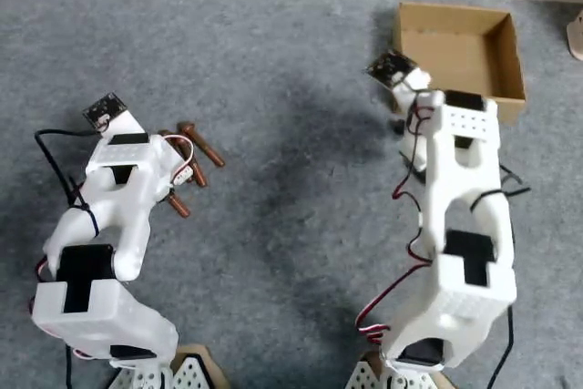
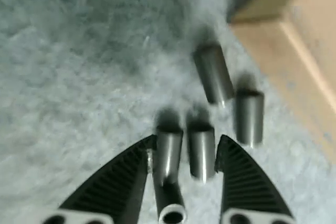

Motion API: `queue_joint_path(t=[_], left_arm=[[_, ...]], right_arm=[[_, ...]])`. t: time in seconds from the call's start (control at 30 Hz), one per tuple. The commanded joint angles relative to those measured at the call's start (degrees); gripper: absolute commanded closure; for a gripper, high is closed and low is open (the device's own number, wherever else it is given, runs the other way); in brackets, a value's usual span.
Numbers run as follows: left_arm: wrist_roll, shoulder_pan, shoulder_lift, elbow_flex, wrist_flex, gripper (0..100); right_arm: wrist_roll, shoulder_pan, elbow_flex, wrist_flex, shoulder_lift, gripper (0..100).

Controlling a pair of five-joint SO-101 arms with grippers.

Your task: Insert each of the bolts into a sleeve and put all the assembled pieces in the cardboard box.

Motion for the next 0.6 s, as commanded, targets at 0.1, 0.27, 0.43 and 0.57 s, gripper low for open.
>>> queue_joint_path(t=[0.1, 0.27, 0.43, 0.57], left_arm=[[-0.6, 1.7, 0.1, 0.4, -0.2, 99], [-0.6, 1.7, 0.1, 0.4, -0.2, 99], [-0.6, 1.7, 0.1, 0.4, -0.2, 99], [-0.6, 1.7, 0.1, 0.4, -0.2, 99]], right_arm=[[3.3, -1.5, -11.3, -0.8, 8.6, 81.9], [3.3, -1.4, -20.5, -0.8, 17.2, 81.9], [3.3, -1.2, -29.8, -0.7, 23.6, 81.9], [3.3, -1.6, -36.4, 2.8, 28.5, 81.9]])
